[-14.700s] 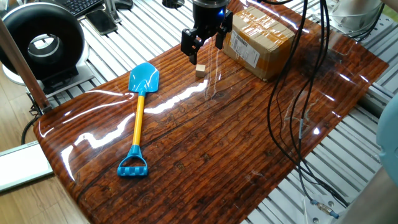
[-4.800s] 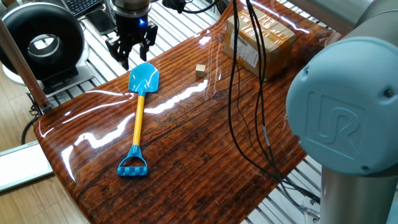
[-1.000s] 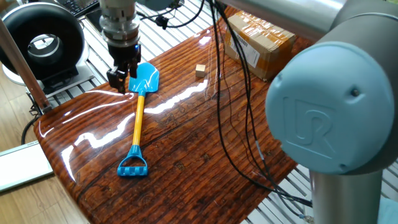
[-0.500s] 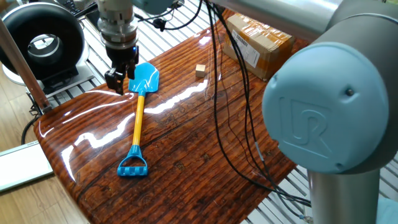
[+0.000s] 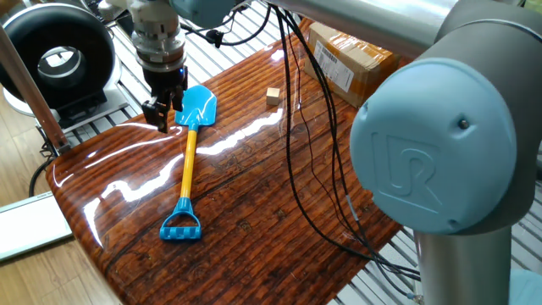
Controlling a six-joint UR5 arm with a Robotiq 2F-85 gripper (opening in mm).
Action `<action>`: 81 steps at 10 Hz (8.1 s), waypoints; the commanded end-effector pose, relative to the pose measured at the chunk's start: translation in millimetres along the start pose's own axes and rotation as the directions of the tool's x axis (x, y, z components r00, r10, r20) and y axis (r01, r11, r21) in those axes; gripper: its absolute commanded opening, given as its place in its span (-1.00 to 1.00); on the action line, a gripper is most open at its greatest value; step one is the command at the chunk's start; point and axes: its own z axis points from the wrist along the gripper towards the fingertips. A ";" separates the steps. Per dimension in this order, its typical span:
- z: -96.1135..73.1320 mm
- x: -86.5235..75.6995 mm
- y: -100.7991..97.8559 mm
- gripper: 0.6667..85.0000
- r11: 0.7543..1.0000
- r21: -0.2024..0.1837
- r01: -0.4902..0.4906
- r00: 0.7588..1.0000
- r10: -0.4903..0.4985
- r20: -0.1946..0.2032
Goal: Use a shovel to scoop up an object
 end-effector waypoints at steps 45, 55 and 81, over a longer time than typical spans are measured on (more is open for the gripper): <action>35.2 60.3 -30.1 0.64 0.999 0.005 -0.039 0.999 0.039 0.031; 34.0 98.5 -35.1 0.63 0.998 0.007 -0.058 0.997 0.058 0.045; 29.8 118.9 -49.9 0.65 0.999 0.044 0.003 0.999 -0.005 0.050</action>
